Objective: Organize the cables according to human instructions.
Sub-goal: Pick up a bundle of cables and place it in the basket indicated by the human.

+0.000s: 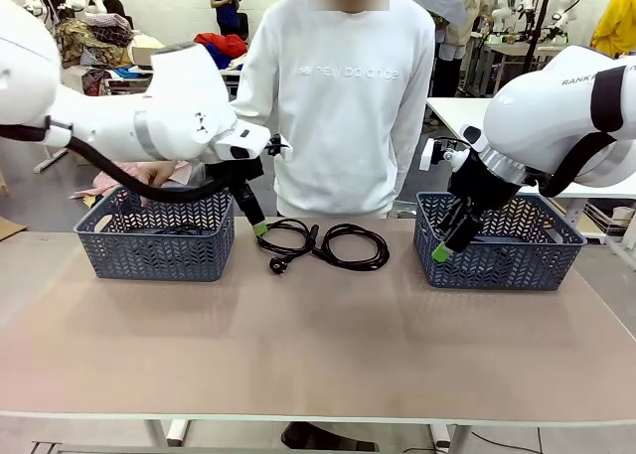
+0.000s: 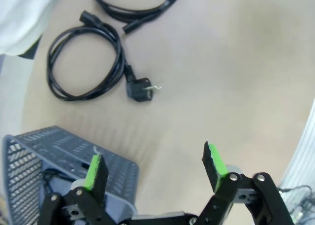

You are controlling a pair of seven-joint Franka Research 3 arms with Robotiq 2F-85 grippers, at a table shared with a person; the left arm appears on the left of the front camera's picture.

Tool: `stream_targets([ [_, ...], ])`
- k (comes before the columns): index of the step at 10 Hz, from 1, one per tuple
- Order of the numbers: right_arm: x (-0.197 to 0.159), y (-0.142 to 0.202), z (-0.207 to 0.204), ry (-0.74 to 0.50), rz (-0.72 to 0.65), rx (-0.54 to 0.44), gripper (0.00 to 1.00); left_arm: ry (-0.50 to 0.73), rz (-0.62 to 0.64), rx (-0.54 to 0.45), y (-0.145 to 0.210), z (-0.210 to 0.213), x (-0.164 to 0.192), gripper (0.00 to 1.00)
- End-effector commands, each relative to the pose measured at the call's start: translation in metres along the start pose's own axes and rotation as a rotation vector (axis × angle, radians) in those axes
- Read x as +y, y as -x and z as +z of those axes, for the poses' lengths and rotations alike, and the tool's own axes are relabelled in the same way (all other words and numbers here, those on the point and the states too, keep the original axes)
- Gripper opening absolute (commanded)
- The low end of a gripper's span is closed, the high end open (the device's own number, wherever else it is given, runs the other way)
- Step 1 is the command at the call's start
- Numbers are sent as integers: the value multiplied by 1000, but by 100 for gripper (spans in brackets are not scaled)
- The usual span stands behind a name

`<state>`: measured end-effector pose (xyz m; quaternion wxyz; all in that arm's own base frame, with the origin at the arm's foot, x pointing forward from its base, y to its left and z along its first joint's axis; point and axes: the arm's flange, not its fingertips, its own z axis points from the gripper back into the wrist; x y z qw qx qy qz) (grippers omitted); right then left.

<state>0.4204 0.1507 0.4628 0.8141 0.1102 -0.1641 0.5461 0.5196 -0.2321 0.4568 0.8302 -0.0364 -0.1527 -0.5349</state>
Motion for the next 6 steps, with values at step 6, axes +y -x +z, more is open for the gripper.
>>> stream_targets([
  [6, 0, 0, 1, 6, -12, 3, 100, -64, 131, 137, -55, -46, 35, 100],
])
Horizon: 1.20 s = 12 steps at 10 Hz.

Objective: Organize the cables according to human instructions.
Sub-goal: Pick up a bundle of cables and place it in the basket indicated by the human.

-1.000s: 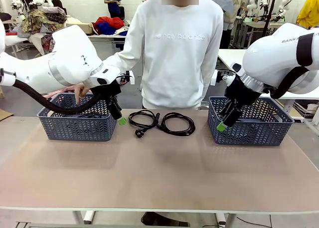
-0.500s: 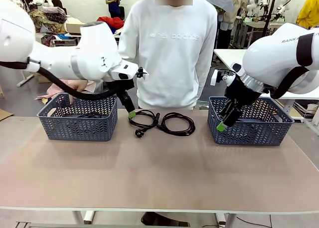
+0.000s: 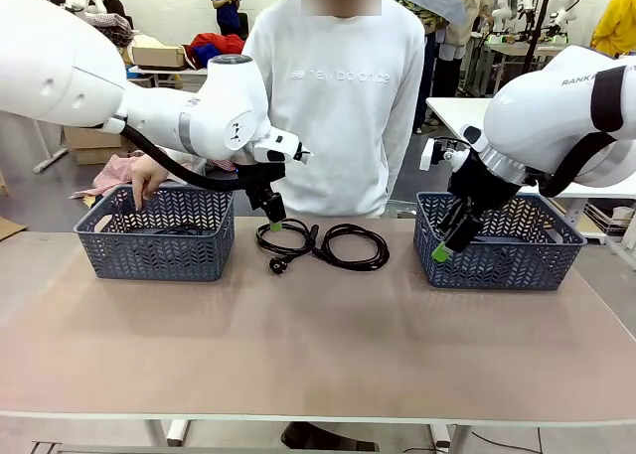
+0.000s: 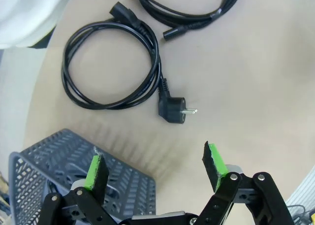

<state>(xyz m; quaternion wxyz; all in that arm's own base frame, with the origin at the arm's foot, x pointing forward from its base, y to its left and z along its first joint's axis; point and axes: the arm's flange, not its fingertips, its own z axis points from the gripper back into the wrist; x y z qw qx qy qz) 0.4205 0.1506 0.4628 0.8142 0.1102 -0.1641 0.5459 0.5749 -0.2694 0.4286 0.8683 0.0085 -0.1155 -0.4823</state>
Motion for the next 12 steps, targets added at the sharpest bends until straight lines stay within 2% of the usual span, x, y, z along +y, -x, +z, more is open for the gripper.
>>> stream_targets([
  [1, 0, -1, 1, 6, -11, 3, 100, 4, 1, 17, -10, 1, 4, 100],
  [2, 0, -1, 1, 6, -11, 3, 100, 0, 0, 0, 0, 0, 0, 100],
  [8, 0, -1, 1, 6, -11, 3, 100, 0, 0, 0, 0, 0, 0, 100],
  [12, 0, -1, 1, 6, -11, 3, 100, 1, 71, 28, -31, -27, 5, 100],
])
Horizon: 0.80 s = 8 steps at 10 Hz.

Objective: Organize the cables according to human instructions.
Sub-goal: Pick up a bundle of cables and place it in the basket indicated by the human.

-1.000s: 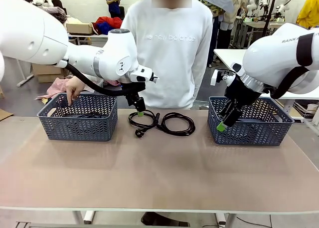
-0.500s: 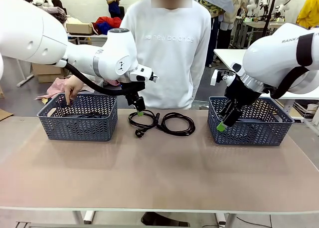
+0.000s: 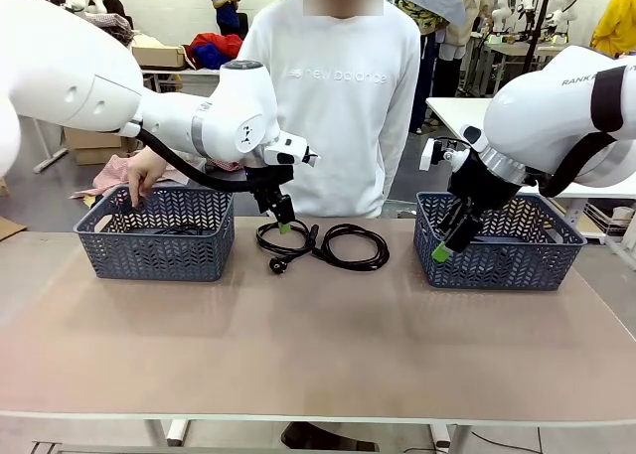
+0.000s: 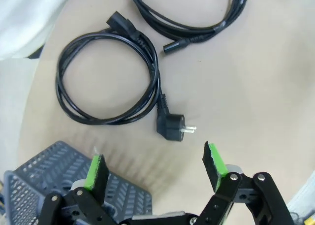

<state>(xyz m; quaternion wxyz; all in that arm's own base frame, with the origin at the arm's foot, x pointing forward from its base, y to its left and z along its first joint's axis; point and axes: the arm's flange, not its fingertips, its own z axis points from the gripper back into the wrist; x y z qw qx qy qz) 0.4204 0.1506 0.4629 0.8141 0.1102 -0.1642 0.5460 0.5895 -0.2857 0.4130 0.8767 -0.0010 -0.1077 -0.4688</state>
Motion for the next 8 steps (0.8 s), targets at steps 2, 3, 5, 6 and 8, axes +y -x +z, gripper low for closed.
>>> stream_targets([
  [2, 0, 0, 1, 6, -11, 3, 100, -2, 65, 61, -25, -30, 2, 100],
  [3, 0, 0, 1, 6, -11, 3, 100, -1, 71, 71, -30, -39, 3, 100],
  [5, 0, 0, 1, 6, -11, 3, 100, -1, 77, 95, -39, -55, 4, 100],
  [6, 0, 0, 1, 6, -11, 3, 100, -5, 84, 98, -43, -60, 6, 100],
  [8, 0, 0, 1, 6, -11, 3, 100, 3, 87, 103, -46, -67, 8, 100],
])
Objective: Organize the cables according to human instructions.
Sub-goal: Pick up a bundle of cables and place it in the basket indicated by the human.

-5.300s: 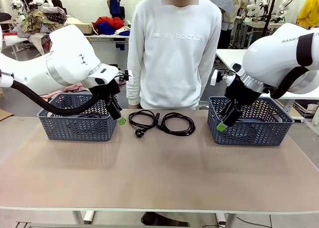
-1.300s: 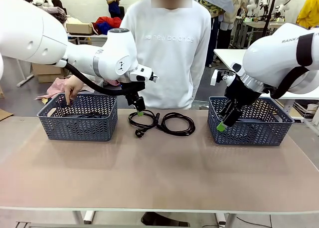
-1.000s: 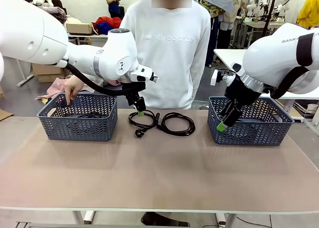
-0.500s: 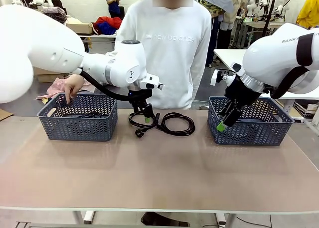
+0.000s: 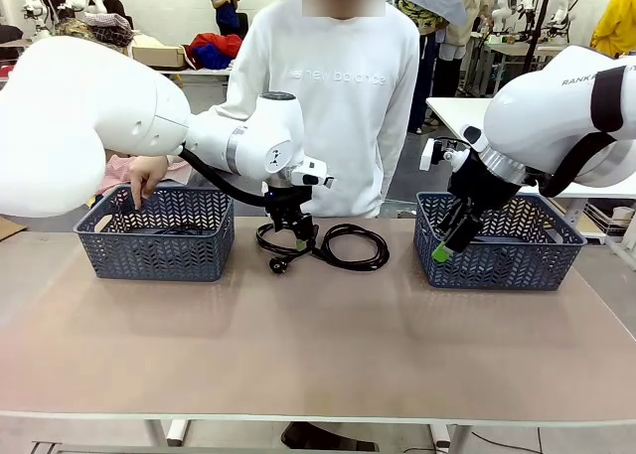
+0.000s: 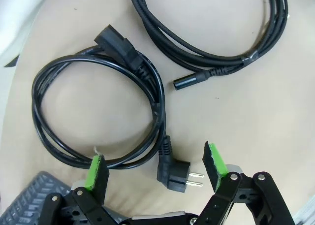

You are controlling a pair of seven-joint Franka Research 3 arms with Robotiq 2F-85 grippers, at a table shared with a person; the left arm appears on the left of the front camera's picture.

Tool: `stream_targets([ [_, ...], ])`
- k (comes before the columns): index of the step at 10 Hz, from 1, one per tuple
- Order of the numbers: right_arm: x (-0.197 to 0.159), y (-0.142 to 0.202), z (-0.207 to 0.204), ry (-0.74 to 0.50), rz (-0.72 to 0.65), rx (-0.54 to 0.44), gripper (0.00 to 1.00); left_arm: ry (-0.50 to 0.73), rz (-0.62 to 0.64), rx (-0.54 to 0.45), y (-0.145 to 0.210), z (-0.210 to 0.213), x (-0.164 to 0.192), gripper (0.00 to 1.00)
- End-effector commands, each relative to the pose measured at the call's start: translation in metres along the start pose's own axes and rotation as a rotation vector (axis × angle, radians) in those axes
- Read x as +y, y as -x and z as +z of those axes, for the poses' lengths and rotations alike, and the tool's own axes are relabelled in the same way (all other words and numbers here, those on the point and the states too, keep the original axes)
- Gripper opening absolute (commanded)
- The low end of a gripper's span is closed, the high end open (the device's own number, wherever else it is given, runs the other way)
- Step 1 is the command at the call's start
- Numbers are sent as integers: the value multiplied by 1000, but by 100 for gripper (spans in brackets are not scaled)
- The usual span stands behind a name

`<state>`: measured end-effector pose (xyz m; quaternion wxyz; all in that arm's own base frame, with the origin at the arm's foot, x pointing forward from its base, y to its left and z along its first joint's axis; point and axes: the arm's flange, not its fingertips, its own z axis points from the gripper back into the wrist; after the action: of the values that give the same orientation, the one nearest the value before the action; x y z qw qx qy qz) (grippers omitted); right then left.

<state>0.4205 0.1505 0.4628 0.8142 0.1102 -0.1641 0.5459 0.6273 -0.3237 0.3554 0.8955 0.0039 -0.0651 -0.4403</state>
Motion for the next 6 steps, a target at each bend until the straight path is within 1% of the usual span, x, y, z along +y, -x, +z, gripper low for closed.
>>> stream_targets([
  [1, 0, -1, 1, 6, -11, 3, 100, -18, 23, 18, -8, -2, 4, 100],
  [6, 0, -1, 1, 6, -11, 3, 100, -3, 29, 19, -12, -17, 7, 100],
])
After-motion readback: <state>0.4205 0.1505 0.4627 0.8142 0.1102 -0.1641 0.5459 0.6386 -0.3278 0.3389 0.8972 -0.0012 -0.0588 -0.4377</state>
